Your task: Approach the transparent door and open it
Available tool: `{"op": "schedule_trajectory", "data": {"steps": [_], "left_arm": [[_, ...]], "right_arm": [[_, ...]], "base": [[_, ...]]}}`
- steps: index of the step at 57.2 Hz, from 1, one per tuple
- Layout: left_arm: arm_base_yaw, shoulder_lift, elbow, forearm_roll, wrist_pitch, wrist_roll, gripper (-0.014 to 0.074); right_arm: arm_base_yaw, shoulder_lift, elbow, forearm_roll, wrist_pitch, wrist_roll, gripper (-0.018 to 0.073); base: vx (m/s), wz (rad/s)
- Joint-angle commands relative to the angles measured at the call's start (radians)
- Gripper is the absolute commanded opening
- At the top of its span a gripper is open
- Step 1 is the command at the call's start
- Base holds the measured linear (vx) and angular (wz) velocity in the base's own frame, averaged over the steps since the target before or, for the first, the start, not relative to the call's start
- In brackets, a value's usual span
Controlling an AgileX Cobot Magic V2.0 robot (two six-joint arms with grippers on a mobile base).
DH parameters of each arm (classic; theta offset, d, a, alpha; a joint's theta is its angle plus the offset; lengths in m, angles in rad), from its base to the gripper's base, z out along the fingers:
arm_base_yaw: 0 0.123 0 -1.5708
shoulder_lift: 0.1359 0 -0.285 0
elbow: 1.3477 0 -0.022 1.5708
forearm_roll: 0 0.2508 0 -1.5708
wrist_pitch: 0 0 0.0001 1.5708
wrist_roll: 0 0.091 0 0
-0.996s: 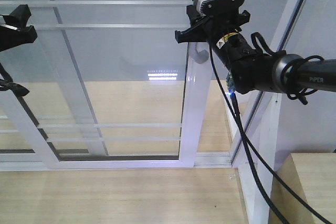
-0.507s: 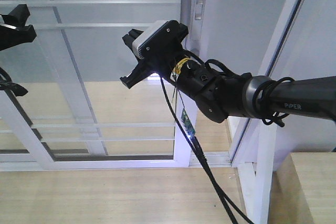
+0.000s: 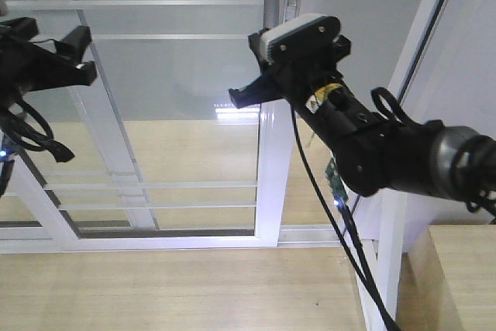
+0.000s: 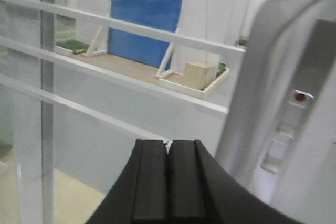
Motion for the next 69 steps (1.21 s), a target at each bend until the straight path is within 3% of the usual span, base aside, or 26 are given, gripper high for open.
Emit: {"op": "schedule_trajectory", "data": {"steps": [1, 14, 28, 42, 53, 69], "left_arm": [[-0.055, 0.009, -0.034, 0.010, -0.109, -0.053, 0.0559], [-0.198, 0.145, -0.055, 0.022, -0.328, -0.158, 0.0559], [-0.296, 0.310, -0.229, 0.112, -0.341, -0.221, 0.0559], [-0.329, 0.472, -0.442, 0.112, -0.339, -0.222, 0.0559], [-0.339, 0.578, -0.599, 0.112, -0.275, -0.273, 0.0559], [-0.379, 0.682, -0.723, 0.112, -0.257, -0.251, 0.0559]], "right_arm": [[-0.016, -0.119, 0.091, 0.052, -0.110, -0.056, -0.0009], [-0.084, -0.308, 0.366, 0.164, -0.218, -0.061, -0.0009], [-0.149, -0.438, 0.473, 0.200, -0.196, -0.108, -0.0009], [-0.176, -0.490, 0.477, 0.234, -0.136, -0.191, -0.0009], [-0.176, -0.490, 0.477, 0.235, -0.132, -0.201, -0.0009], [-0.176, -0.490, 0.477, 0.253, -0.132, -0.265, -0.0009]], "base": [[0.00, 0.00], [0.00, 0.00], [0.00, 0.00], [0.00, 0.00], [0.00, 0.00], [0.00, 0.00]]}}
